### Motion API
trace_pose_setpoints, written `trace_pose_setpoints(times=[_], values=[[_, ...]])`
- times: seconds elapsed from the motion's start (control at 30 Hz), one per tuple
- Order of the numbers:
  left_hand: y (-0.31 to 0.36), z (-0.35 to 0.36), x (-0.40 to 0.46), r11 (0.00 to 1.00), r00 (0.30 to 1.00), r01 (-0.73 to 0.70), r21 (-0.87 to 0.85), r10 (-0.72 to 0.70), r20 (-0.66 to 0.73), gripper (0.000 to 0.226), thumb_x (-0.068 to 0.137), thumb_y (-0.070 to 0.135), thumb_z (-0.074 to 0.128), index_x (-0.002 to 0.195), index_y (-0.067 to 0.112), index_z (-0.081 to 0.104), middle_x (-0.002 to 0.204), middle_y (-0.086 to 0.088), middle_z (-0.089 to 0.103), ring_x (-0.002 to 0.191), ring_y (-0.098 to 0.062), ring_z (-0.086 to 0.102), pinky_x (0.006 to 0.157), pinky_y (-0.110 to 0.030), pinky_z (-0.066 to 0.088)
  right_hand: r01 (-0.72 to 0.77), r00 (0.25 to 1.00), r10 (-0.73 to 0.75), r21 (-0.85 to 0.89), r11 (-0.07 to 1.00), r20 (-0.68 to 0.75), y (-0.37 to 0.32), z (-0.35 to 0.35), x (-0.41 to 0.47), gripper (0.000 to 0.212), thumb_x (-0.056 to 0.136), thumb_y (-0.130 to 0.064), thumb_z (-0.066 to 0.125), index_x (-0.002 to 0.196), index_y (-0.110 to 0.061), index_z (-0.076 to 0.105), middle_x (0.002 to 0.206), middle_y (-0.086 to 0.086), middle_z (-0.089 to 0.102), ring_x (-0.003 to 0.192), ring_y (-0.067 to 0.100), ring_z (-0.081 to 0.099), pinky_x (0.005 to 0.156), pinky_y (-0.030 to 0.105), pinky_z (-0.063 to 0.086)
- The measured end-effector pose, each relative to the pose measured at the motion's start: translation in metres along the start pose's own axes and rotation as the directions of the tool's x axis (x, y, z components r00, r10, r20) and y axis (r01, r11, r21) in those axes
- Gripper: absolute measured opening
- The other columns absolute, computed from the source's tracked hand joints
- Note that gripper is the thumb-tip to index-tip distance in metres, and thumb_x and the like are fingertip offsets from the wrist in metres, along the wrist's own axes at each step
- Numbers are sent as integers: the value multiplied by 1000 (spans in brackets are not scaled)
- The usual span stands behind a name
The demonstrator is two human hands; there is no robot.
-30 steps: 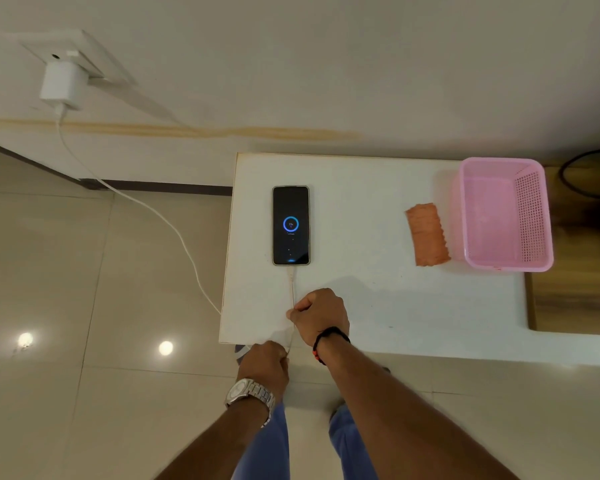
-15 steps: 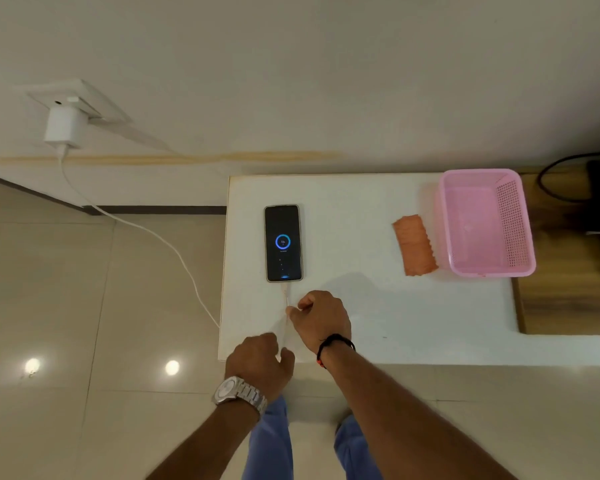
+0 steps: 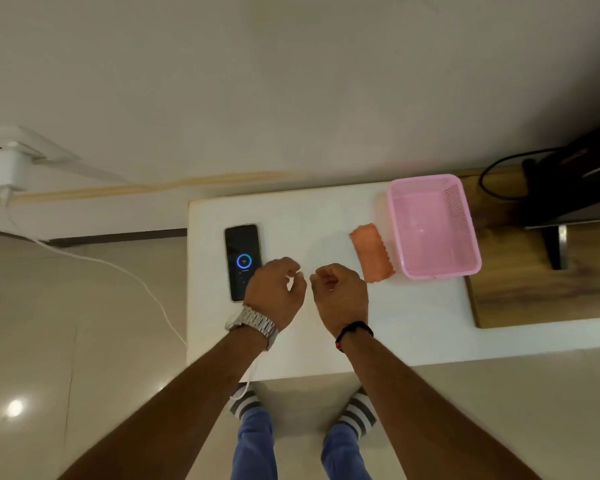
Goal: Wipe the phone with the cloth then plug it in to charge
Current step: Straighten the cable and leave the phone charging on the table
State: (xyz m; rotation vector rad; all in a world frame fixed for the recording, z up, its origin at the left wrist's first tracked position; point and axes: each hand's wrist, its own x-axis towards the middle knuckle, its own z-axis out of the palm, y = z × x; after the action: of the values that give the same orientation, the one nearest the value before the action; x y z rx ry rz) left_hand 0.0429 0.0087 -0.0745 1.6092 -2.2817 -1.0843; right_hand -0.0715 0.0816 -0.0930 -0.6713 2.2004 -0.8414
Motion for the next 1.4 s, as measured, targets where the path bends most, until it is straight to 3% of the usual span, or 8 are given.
trace_pose_setpoints(times=[0.23, 0.5, 0.7, 0.87, 0.97, 1.1, 1.2, 1.4], values=[[51, 44, 61, 994, 991, -87, 64, 80, 112, 21, 95, 33, 62, 110, 19, 68, 101, 4, 73, 90, -17, 68, 83, -34, 56, -307, 927, 348, 250, 918, -138, 30, -44, 26, 7, 86, -26, 73, 91, -22, 76, 75, -18, 68, 69, -3, 61, 58, 5, 36], [64, 102, 107, 953, 966, -155, 260, 90, 243, 34, 95, 33, 60, 125, 17, 61, 120, -8, 62, 108, -28, 62, 87, -34, 49, -535, 737, 671, 534, 655, -84, 72, -52, 45, 6, 81, -17, 78, 82, -12, 74, 90, 8, 77, 88, 32, 73, 86, 43, 61], [68, 121, 127, 939, 979, -120, 323, 57, 197, 32, 89, 29, 70, 116, 15, 63, 110, -8, 63, 98, -28, 63, 76, -35, 51, -602, 692, 706, 420, 679, -150, 76, -49, 66, 43, 82, -40, 80, 56, -16, 55, 50, -9, 54, 45, 6, 50, 33, 10, 26], [74, 121, 133, 973, 973, 42, 228, -92, 212, 8, 85, 22, 73, 89, 23, 67, 89, 6, 65, 83, -18, 63, 61, -24, 41, -676, 687, 720, 282, 681, -91, 76, -50, 77, 29, 92, -43, 70, 83, -16, 60, 71, -4, 60, 53, 6, 47, 39, 14, 23], [78, 112, 129, 986, 967, 140, 93, -156, 201, 13, 79, 16, 74, 77, 25, 64, 79, 8, 63, 74, -13, 62, 52, -20, 39, -632, 728, 685, 364, 684, -23, 76, -50, 70, 23, 90, -33, 70, 81, -12, 68, 77, 2, 72, 55, 9, 57, 40, 10, 38], [86, 91, 114, 967, 954, 239, -83, -218, 206, 15, 72, 13, 74, 81, 23, 67, 79, 6, 68, 72, -13, 66, 57, -24, 49, -615, 697, 716, 558, 557, 52, 61, -59, 50, 15, 78, -13, 74, 79, 1, 71, 75, 12, 77, 73, 26, 76, 72, 38, 64], [96, 75, 101, 932, 944, 285, -224, -232, 235, 18, 73, 12, 71, 87, 23, 71, 84, -1, 74, 76, -24, 73, 70, -38, 63, -563, 704, 702, 686, 461, 105, 47, -72, 35, 5, 71, -2, 73, 74, -6, 72, 62, 5, 74, 55, 18, 72, 57, 32, 63], [148, 58, 94, 882, 954, 240, -407, -138, 264, 11, 71, 9, 66, 78, 1, 70, 75, -12, 71, 67, -28, 72, 57, -36, 64, -406, 775, 632, 778, 480, 14, 26, -111, 32, 27, 73, -6, 78, 97, -16, 71, 76, 5, 76, 54, 13, 69, 55, 25, 59]])
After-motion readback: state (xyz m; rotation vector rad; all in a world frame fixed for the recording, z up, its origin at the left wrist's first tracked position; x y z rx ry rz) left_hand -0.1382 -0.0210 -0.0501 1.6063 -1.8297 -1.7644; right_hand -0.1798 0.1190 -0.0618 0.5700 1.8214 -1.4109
